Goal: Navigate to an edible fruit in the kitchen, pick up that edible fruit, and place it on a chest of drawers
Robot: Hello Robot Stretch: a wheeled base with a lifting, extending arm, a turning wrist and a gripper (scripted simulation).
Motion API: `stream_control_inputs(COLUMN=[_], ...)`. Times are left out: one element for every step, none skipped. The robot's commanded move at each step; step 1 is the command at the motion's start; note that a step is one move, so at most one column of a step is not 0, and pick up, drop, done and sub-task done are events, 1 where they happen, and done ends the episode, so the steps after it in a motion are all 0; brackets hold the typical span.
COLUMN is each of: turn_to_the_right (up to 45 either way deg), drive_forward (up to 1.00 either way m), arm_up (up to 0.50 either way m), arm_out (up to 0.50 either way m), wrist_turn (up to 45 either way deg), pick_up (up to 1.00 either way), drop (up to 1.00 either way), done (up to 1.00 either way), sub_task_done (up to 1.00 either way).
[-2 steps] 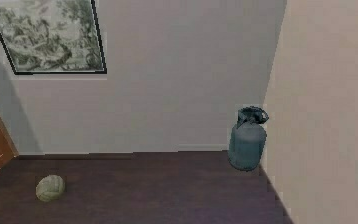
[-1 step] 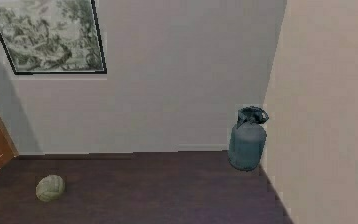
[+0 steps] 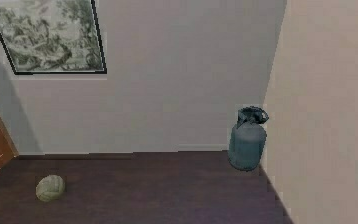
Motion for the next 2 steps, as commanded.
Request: stream_control_inputs(turn_to_the_right=[0.0,0.0], drive_forward=[0.00,0.00], arm_up=[0.00,0.00], arm_out=[0.00,0.00], wrist_turn=[45.0,9.0], pick_up=[0.00,0.00], drop=[0.00,0.00], done=[0.00,0.00], sub_task_done=[0.00,0.00])
